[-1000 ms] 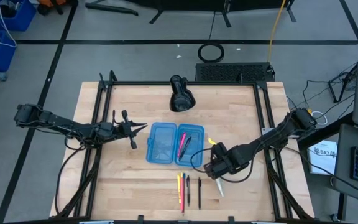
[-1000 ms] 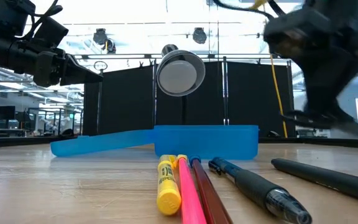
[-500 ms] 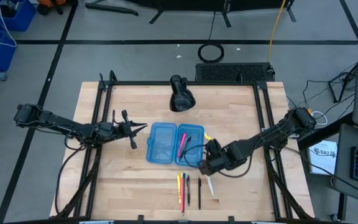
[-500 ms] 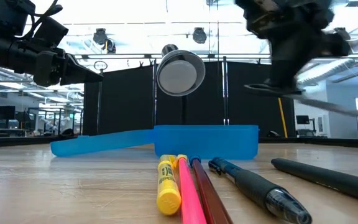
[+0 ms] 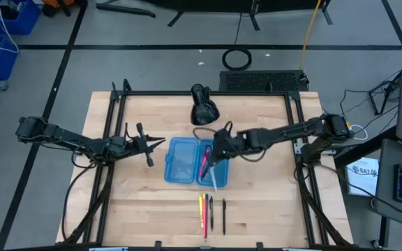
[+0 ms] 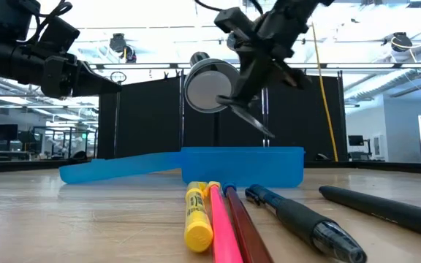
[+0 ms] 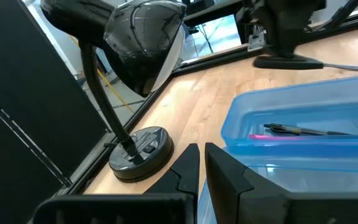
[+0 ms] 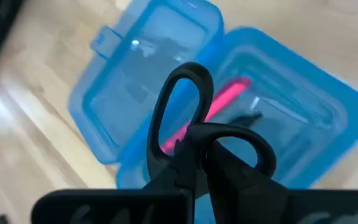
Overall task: Pick & place school supplies into a supply box
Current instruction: Put the black scissors into the blue supply box
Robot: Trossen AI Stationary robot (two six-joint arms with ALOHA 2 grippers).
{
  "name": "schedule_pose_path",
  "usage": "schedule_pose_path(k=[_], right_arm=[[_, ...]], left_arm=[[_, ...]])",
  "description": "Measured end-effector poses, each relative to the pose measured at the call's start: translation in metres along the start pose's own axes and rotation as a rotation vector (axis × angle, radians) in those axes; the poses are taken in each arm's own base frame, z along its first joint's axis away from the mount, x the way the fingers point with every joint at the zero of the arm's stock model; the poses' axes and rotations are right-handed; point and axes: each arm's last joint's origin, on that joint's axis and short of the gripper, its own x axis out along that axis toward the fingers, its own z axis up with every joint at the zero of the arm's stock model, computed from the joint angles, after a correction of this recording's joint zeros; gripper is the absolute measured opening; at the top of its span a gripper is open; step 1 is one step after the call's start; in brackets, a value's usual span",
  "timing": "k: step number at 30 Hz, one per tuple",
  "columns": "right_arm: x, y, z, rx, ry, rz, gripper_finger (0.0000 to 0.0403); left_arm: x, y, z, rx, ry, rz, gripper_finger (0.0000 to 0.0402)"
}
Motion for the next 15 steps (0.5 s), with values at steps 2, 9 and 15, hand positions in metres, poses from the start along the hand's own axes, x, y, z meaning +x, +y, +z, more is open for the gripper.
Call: schedule_pose_path(k=[2, 9, 15], right_arm=[[0.002, -0.004, 0.011, 0.020, 0.000, 0.019, 0.0010], [0.008, -0.021, 0.030, 0.115, -0.005, 0.006, 0.0010], [0.022, -0.041, 0.020, 0.209, 0.015, -0.055, 0.0010]], left_arm=[[0.000, 0.000, 0.000, 0.000, 0.000, 0.000, 0.0033], [0.000, 0.000, -0.001, 0.003, 0.006, -0.002, 0.0033], [0.000, 0.000, -0.001, 0.003, 0.006, -0.002, 0.0033]])
